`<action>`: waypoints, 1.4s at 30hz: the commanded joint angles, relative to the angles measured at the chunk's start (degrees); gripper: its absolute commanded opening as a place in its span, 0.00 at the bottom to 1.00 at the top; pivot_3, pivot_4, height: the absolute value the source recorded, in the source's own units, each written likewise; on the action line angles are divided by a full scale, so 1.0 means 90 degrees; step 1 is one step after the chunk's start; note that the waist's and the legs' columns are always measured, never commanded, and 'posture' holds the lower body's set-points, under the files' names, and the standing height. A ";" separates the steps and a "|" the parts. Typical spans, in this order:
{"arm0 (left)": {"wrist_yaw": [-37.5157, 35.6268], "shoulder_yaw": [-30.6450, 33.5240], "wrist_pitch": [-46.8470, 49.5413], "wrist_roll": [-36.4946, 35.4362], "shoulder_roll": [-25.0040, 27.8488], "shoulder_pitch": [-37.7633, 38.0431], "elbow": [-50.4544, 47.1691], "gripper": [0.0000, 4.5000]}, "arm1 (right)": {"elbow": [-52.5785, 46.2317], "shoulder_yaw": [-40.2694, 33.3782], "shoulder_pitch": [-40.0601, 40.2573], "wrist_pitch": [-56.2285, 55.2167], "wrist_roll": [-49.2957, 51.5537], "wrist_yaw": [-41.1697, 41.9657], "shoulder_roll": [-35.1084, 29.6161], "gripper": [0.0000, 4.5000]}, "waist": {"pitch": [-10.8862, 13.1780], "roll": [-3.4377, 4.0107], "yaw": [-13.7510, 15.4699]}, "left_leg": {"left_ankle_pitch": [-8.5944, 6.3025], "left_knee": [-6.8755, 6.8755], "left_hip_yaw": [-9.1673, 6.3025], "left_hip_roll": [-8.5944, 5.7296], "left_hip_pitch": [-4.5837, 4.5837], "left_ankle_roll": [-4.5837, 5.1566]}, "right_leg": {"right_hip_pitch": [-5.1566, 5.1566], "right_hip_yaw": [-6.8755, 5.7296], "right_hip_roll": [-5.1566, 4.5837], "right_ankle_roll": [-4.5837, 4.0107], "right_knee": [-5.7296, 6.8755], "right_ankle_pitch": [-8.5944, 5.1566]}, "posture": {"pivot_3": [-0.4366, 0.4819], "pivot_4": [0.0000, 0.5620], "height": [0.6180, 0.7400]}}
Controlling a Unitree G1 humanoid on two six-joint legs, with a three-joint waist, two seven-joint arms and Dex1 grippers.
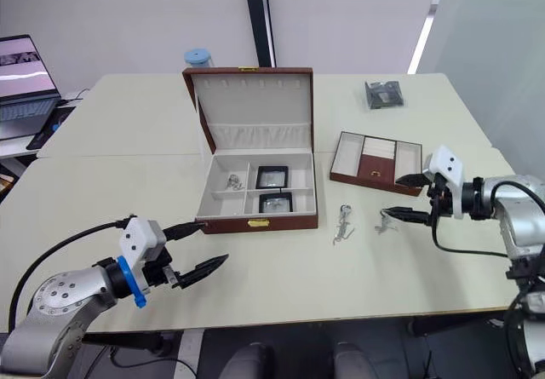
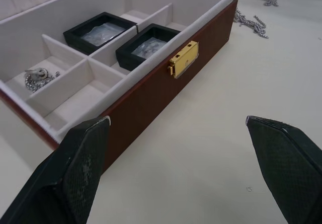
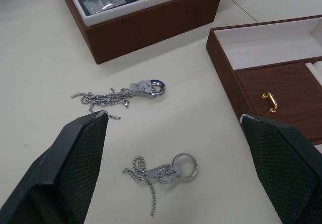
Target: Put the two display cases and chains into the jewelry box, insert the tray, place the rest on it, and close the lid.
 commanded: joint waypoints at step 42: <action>-0.0081 -0.1219 -0.1002 0.0295 -0.0802 -0.0281 -0.0533 1.00 | 0.6401 0.0864 -0.3167 -0.2874 -0.2899 -0.1291 0.1390 0.20 | 0.0012 0.0020 -0.0012 | 0.0001 0.0011 0.0010 0.0001 0.0000 -0.0001 | 0.0000 0.0009 0.0001 0.0000 0.0005 0.0000 | 0.48 0.27 1.00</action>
